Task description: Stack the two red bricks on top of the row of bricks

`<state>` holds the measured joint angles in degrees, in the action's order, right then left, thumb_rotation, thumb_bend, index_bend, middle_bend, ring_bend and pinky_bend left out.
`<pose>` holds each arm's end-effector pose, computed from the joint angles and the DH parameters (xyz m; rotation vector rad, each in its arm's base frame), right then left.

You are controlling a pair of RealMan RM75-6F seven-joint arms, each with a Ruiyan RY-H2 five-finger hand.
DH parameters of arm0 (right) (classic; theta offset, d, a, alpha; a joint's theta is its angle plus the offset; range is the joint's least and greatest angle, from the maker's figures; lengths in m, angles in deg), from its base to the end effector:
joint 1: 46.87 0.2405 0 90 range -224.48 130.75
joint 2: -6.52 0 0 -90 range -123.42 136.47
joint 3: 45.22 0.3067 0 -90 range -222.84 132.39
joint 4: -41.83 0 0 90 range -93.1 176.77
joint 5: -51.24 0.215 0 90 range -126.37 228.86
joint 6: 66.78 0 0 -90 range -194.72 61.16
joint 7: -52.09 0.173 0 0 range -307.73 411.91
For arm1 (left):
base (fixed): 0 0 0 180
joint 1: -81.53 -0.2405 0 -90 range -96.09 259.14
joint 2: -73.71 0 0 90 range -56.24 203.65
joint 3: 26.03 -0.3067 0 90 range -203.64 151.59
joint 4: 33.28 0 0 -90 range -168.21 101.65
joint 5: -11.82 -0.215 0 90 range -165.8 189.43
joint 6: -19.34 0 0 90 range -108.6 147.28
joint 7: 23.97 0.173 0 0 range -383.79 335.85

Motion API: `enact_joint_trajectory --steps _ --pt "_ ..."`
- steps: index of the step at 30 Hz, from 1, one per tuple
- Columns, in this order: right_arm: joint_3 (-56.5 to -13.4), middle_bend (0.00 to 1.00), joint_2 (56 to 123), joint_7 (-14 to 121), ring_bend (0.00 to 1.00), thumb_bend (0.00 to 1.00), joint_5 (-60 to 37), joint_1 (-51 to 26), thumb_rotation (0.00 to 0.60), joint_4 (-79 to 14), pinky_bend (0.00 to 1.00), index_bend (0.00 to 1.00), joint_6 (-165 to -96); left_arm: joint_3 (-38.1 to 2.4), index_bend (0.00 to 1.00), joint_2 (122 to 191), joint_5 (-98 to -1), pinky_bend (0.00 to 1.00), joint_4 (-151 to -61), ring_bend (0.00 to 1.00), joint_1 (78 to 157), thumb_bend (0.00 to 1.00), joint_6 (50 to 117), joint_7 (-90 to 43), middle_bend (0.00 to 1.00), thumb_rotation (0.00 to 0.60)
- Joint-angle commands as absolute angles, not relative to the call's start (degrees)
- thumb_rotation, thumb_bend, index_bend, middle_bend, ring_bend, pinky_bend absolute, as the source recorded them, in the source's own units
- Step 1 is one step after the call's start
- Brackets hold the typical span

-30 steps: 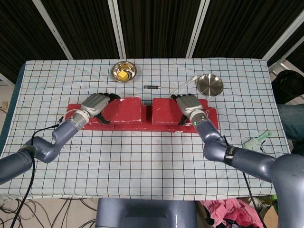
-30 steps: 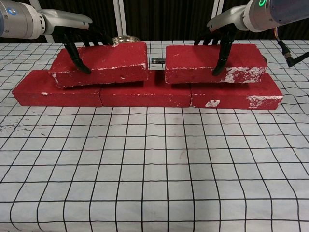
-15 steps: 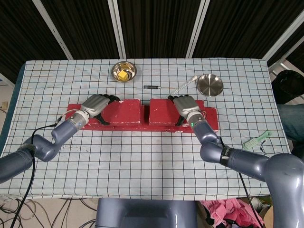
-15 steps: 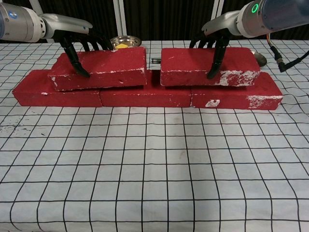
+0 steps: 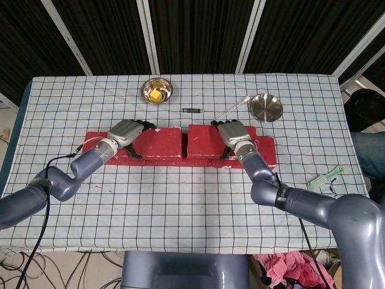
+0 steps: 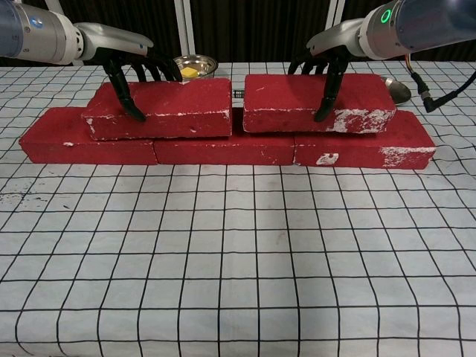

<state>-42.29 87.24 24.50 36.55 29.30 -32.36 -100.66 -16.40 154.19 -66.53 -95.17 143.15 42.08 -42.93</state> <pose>-0.0893 -0.5331 0.0064 1.8721 -1.0932 0.5795 -0.1518 0.5309 0.0181 -2.0779 -1.0401 -0.6985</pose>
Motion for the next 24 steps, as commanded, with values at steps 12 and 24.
enact_joint_trajectory --steps 12,24 --pt "-42.89 0.17 87.74 25.87 0.14 0.02 35.49 29.12 0.600 -32.36 0.11 0.10 -100.65 -17.15 0.21 154.12 -66.03 0.22 -94.75 0.12 144.49 0.27 40.77 -43.42 0.21 0.600" --pt "-43.22 0.15 88.46 26.19 0.14 0.01 35.41 29.36 0.600 -32.06 0.11 0.10 -100.98 -17.48 0.21 153.65 -65.26 0.21 -94.87 0.12 144.91 0.22 40.35 -43.07 0.20 0.600"
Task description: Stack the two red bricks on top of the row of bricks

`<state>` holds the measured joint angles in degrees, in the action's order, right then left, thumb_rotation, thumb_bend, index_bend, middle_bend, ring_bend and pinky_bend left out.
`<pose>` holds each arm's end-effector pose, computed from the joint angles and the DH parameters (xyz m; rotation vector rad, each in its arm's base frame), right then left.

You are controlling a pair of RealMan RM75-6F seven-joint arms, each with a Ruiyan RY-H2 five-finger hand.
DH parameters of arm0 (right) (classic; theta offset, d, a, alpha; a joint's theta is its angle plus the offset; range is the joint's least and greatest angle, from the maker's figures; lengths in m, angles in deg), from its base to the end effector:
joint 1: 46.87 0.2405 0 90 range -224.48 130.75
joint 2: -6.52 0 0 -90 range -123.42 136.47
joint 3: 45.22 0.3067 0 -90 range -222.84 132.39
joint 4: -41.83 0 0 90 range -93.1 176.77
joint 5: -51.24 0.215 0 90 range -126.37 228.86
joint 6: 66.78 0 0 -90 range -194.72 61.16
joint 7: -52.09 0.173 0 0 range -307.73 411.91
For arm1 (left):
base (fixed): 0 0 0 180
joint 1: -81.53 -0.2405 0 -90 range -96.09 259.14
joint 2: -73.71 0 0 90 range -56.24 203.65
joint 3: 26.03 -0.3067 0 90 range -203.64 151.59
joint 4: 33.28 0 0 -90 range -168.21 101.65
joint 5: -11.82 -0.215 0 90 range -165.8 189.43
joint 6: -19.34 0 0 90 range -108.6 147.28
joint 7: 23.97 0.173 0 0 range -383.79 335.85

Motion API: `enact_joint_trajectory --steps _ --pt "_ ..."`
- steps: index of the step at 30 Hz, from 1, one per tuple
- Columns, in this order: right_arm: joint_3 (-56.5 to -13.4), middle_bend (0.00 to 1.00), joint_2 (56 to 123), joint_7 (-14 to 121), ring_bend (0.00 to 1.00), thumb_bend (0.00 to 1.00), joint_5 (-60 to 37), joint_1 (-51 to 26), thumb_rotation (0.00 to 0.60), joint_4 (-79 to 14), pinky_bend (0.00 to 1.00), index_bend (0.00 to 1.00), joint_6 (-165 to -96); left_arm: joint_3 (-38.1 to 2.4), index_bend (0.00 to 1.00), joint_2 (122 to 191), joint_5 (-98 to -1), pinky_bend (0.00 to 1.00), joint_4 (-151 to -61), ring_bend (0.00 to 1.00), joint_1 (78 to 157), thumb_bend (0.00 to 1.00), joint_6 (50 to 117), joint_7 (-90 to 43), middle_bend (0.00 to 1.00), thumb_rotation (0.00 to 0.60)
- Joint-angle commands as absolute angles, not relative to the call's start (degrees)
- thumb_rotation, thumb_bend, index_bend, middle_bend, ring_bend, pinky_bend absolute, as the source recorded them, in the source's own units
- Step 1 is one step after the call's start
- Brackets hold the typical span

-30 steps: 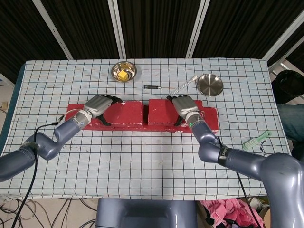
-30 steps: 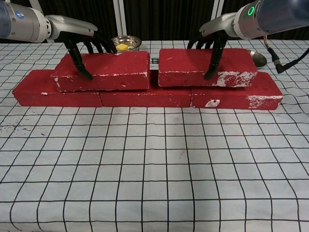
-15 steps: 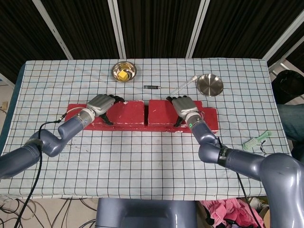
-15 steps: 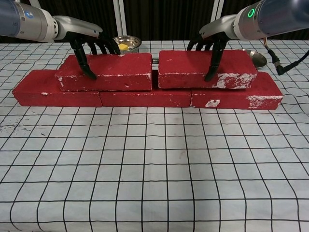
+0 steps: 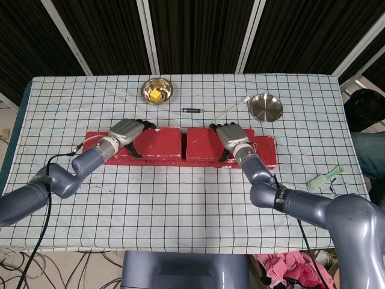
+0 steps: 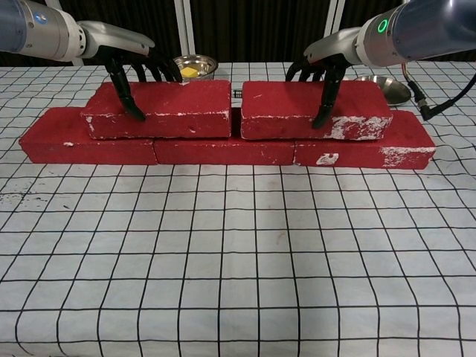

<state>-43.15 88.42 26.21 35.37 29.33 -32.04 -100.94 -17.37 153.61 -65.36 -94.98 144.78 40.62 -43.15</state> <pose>-0.0908 -0.5293 -0.0034 1.8841 -1.1024 0.5804 -0.1473 0.5353 0.0208 -2.0831 -1.0411 -0.6696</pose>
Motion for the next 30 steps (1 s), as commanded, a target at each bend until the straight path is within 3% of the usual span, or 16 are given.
enact_joint_trajectory --steps 1,11,30 --pt "-43.28 0.15 88.50 26.17 0.14 0.01 35.45 29.37 0.600 -32.06 0.11 0.10 -101.01 -17.52 0.20 153.68 -65.21 0.21 -94.81 0.12 144.97 0.21 40.20 -43.04 0.19 0.600" --pt "-43.56 0.15 89.11 25.88 0.12 0.01 36.27 29.65 0.600 -31.80 0.11 0.10 -101.64 -17.57 0.19 153.99 -64.40 0.21 -94.82 0.12 145.71 0.11 39.19 -42.74 0.19 0.600" --pt "-43.94 0.07 89.02 25.73 0.06 0.00 36.74 29.76 0.600 -31.80 0.11 0.04 -101.42 -17.68 0.18 154.32 -62.82 0.20 -94.56 0.11 146.30 0.08 38.48 -41.16 0.18 0.600"
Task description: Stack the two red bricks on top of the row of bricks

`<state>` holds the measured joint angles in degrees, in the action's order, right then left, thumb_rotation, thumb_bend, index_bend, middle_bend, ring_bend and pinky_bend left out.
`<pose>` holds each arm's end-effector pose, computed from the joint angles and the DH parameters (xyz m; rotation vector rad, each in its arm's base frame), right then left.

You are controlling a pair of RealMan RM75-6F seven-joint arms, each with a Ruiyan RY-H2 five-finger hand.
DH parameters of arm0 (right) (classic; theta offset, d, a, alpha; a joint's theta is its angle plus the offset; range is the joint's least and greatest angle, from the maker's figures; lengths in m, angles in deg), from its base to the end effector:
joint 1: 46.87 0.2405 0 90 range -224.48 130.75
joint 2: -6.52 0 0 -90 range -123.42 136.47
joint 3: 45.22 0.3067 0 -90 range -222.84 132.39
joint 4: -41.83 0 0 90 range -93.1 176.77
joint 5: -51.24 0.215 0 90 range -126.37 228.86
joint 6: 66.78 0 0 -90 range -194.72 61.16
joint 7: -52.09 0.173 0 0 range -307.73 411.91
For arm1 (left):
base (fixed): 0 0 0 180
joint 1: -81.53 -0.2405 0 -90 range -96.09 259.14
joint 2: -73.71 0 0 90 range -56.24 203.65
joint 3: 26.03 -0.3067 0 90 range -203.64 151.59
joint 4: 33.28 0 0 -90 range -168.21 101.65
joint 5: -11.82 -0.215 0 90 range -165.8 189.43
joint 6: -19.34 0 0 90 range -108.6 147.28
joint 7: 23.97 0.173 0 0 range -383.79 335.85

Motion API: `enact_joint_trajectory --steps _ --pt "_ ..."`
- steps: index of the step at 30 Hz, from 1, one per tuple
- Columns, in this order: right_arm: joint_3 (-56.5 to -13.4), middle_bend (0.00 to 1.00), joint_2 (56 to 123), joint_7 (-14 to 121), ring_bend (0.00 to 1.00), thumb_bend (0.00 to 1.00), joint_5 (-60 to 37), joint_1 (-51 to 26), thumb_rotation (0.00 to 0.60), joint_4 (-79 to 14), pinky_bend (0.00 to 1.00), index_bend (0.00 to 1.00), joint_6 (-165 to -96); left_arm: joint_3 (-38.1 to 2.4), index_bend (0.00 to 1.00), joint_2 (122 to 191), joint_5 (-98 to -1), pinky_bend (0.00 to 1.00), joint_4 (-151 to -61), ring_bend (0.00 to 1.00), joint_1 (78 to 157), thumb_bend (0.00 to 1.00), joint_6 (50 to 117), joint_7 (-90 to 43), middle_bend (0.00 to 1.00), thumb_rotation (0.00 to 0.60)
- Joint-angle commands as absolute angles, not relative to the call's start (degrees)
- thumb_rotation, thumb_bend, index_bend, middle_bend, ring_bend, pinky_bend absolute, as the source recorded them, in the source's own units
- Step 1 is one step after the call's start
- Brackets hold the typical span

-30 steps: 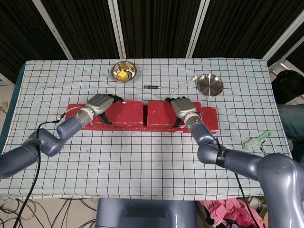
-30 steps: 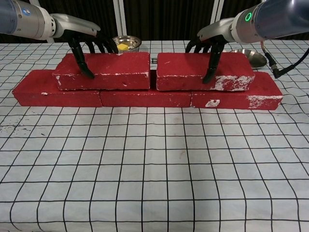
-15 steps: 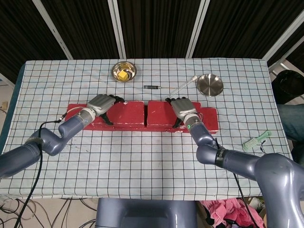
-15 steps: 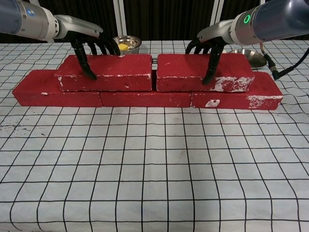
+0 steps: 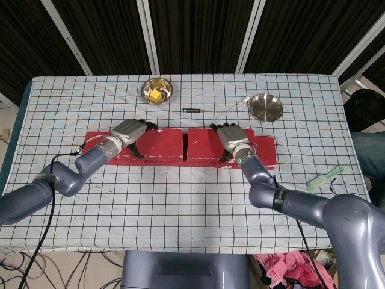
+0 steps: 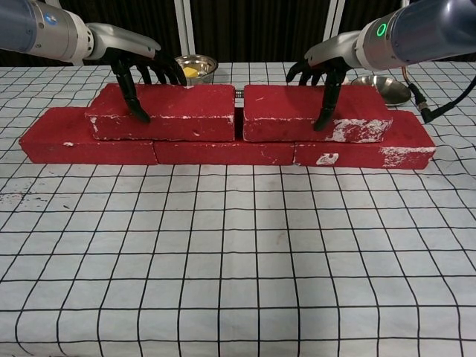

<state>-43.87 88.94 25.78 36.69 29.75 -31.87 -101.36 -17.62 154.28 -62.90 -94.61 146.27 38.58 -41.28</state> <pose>-0.0927 -0.5284 -0.0067 1.8779 -1.1073 0.5664 -0.1408 0.5372 0.0137 -2.0954 -1.0478 -0.6362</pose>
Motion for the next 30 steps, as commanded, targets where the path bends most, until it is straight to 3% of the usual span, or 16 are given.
enact_joint_trajectory --steps 1,30 --pt "-44.03 0.07 89.09 25.65 0.06 0.00 36.80 29.78 0.600 -31.75 0.11 0.04 -101.45 -17.73 0.18 154.33 -62.75 0.20 -94.52 0.11 146.33 0.08 38.38 -41.05 0.18 0.600" --pt "-43.91 0.01 89.81 23.65 0.01 0.00 38.99 30.51 0.600 -32.48 0.11 0.02 -104.11 -17.68 0.18 153.25 -61.84 0.20 -96.01 0.11 146.06 0.08 38.90 -39.67 0.18 0.600"
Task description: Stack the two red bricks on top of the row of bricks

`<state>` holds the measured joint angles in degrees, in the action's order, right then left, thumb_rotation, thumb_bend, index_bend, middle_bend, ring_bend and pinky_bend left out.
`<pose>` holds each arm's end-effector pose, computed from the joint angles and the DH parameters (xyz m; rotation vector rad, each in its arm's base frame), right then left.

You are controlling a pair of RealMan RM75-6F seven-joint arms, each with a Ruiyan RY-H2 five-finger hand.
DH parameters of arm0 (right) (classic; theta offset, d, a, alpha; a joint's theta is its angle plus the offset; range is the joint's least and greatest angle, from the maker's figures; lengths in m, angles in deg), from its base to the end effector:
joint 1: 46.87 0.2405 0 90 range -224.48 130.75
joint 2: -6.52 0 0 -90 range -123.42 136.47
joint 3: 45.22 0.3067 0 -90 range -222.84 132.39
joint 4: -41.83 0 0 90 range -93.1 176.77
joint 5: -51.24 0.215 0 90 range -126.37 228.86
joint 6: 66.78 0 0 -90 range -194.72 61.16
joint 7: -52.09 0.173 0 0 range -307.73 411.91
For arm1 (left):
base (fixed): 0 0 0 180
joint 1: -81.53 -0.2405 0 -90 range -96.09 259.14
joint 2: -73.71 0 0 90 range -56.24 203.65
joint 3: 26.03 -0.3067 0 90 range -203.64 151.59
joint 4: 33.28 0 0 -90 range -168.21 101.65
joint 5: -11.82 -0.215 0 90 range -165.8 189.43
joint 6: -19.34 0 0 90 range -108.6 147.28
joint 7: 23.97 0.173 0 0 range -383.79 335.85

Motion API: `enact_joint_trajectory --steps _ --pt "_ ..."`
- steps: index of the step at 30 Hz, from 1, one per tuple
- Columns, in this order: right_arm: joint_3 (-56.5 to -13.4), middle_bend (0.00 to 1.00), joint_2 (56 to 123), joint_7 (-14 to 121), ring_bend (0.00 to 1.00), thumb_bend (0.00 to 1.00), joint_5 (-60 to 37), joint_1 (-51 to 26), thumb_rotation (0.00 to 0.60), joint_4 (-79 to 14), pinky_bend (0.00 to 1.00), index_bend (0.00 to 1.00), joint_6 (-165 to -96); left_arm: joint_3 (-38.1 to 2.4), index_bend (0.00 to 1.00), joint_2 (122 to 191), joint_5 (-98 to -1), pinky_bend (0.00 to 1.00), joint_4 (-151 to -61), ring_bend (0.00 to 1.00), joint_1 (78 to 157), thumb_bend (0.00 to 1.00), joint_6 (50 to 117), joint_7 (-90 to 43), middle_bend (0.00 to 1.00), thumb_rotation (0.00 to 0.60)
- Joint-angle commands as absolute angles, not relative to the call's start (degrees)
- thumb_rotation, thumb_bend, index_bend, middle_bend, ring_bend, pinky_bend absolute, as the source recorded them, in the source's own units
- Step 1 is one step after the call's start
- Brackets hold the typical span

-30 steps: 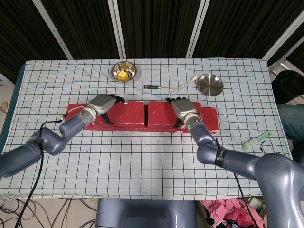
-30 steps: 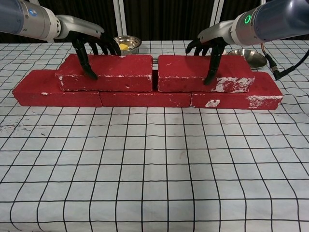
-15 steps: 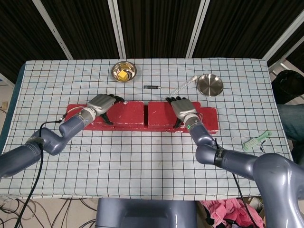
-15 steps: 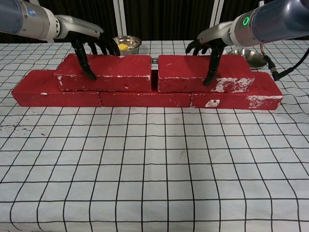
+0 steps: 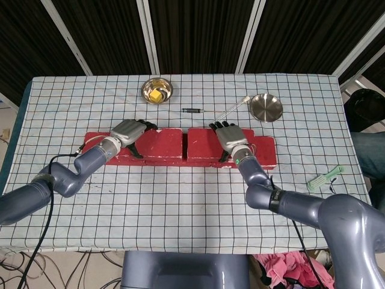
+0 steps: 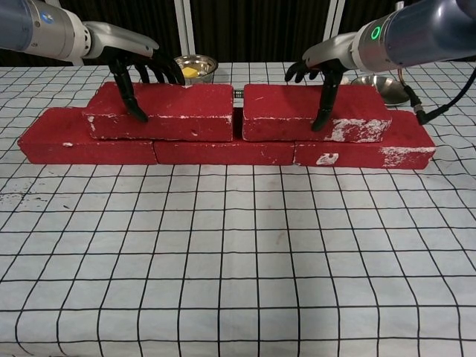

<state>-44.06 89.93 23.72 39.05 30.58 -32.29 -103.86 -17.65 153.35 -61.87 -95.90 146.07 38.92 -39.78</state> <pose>-0.0883 -0.5272 -0.0110 1.8606 -1.0912 0.5617 -0.1409 0.5353 0.0181 -2.0965 -1.0382 -0.6356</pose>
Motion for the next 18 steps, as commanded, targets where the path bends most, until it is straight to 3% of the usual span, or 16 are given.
enact_joint_trajectory --steps 1,18 --pt "-43.85 0.01 89.73 23.61 0.01 0.00 38.98 30.47 0.600 -32.63 0.11 0.01 -104.22 -17.70 0.18 153.20 -61.78 0.20 -96.08 0.11 146.06 0.08 38.88 -39.59 0.18 0.600" --pt "-43.30 0.00 87.35 22.84 0.00 0.00 38.80 30.04 0.600 -36.26 0.11 0.01 -105.85 -17.74 0.17 153.18 -60.61 0.20 -96.62 0.11 146.08 0.07 38.81 -38.46 0.18 0.600"
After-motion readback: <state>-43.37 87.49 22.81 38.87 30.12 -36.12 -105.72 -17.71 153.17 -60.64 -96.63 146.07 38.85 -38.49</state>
